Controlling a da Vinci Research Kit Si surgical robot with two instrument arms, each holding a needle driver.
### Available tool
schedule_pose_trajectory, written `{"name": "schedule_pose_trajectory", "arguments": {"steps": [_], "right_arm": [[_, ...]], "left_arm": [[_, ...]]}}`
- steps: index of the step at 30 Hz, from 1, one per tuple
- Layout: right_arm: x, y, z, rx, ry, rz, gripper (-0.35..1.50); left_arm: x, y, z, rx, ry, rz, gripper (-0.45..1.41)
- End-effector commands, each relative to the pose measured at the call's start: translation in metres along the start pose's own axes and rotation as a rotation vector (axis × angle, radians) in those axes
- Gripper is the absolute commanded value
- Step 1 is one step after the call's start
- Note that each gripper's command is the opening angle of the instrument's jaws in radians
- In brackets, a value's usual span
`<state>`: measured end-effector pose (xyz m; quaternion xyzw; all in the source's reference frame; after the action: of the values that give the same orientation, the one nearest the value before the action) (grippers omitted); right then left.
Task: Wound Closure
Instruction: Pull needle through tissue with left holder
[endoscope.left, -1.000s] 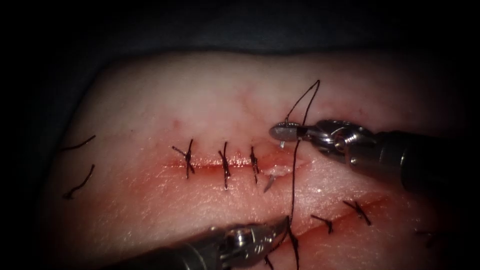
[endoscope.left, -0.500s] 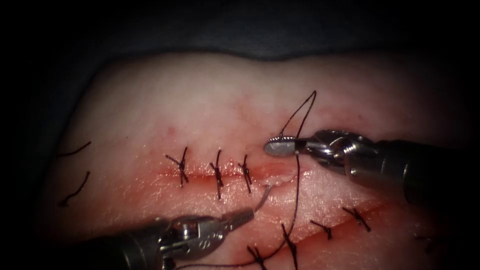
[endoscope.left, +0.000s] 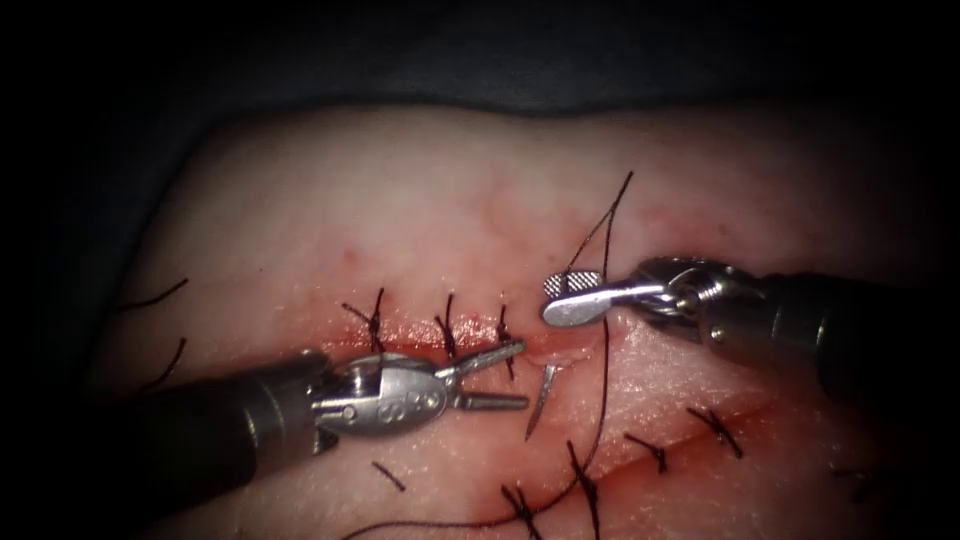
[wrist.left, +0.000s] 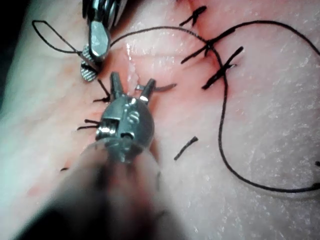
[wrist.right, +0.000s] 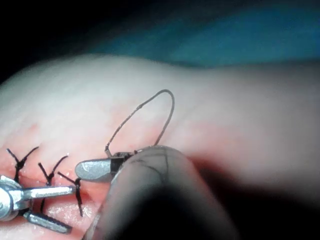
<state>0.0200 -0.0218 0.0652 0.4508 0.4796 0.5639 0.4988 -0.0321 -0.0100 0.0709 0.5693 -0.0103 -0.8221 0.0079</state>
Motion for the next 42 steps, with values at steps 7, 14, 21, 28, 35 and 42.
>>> {"name": "schedule_pose_trajectory", "arguments": {"steps": [7, 14, 21, 28, 35, 42], "right_arm": [[0.0029, 0.0005, 0.0002, -0.009, 0.031, -0.028, 0.95], [0.0047, 0.0014, 0.0003, -0.009, 0.046, -0.051, 0.96], [0.0039, 0.0017, 0.0001, -0.008, 0.044, -0.060, 0.88], [0.0036, 0.0023, -0.0003, -0.032, 0.059, -0.063, 0.76], [0.0032, 0.0023, -0.0010, -0.049, 0.067, -0.070, 0.49], [0.0028, 0.0017, -0.0021, -0.041, 0.077, -0.069, 0.47]], "left_arm": [[-0.0018, 0.0005, 0.0003, -0.168, -0.044, 0.049, 0.15], [-0.0016, -0.0001, 0.0018, -0.209, -0.072, 0.066, 0.21], [-0.0019, -0.0012, 0.0039, -0.203, -0.068, 0.062, 0.22], [-0.0019, -0.0025, 0.0052, -0.201, -0.061, 0.055, -0.10], [-0.0019, -0.0033, 0.0050, -0.205, -0.071, -0.097, -0.45], [-0.0010, -0.0047, 0.0045, -0.231, -0.056, -0.255, -0.45]]}}
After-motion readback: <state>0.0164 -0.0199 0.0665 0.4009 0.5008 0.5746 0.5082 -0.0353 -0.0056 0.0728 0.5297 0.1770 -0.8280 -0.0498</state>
